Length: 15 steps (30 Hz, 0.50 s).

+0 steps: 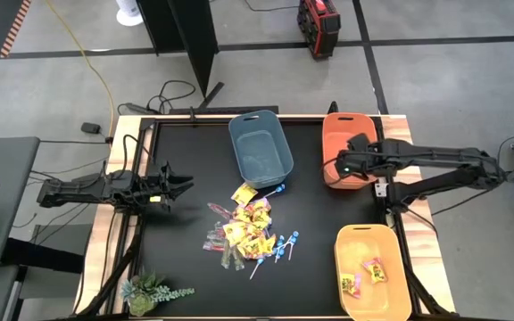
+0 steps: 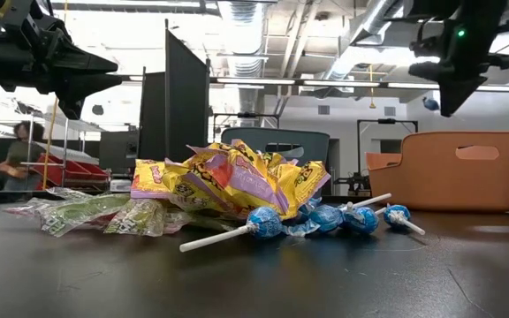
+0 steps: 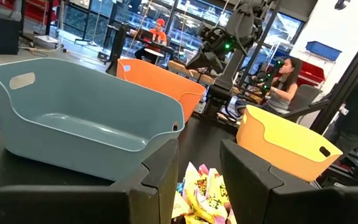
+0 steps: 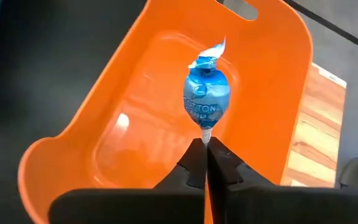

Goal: Sort candy
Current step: Put the blue candy into the orange bin

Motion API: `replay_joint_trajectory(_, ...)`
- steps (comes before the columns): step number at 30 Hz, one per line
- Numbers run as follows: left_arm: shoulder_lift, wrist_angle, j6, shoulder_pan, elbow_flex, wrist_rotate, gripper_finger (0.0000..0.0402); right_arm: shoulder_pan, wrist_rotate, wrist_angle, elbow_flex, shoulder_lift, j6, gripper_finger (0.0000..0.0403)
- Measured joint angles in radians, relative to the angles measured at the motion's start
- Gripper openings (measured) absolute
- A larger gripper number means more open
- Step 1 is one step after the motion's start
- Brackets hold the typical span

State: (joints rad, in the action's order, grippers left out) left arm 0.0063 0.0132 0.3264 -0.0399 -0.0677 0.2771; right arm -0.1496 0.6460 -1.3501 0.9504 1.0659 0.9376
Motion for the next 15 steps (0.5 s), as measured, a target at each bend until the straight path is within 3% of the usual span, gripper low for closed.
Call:
replay_joint_trajectory(9, 0.000, 0.000, 0.000, 0.000, 0.000, 0.000, 0.0116, -0.044, -0.098, 0.016, 0.000, 0.141, -0.047, 0.0088)
replay_joint_trajectory(15, 0.000, 0.000, 0.000, 0.000, 0.000, 0.000, 0.0116, -0.039, -0.103, 0.068, 0.000, 0.200, -0.108, 0.0118)
